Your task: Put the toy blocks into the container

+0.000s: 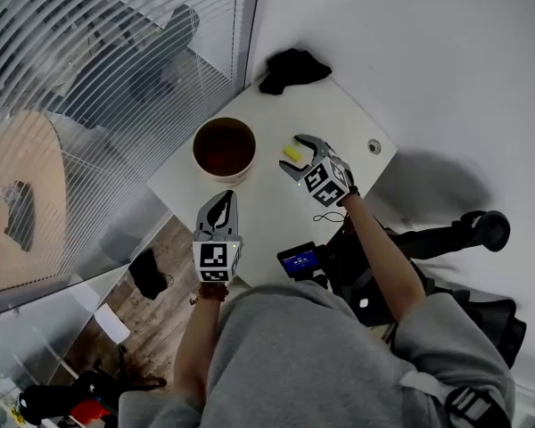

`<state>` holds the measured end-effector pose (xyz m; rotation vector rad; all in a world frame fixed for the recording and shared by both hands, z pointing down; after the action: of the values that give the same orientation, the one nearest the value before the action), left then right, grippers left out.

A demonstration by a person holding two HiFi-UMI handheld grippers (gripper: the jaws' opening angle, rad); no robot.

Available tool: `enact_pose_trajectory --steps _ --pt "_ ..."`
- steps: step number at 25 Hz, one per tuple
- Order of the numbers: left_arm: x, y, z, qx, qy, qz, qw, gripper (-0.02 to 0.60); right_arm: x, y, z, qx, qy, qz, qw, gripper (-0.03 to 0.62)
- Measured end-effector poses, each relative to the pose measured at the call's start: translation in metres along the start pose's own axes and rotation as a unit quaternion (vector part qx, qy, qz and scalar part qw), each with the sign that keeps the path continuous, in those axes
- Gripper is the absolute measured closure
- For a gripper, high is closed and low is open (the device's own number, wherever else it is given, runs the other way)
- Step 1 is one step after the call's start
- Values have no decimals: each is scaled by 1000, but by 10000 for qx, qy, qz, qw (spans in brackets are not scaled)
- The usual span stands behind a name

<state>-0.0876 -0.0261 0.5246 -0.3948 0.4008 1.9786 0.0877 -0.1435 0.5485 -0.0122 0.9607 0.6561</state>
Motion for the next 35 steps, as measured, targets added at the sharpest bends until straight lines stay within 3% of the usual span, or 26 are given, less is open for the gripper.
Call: enact_pose_trajectory --steps 22,29,35 --pt "-22 -12 2 -14 107 194 9998 574 -26 -5 58 -183 596 -102 9980 290" --pt "-24 -10 9 -20 232 150 9996 574 -42 -5 75 -248 689 -138 9972 358" --pt "-24 -14 11 -24 305 92 9995 574 -61 -6 96 -364 920 -308 9946 358"
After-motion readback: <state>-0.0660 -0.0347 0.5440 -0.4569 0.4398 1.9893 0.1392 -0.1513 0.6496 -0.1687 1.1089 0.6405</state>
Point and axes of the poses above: the fingertips, and each gripper's own axes: x backward along the fingers, y to its left, z out of its underside, the point moved 4 cm from there along x, backward along the fingers, and after that the axes turned 10 degrees about y, right-handed, at the moved point
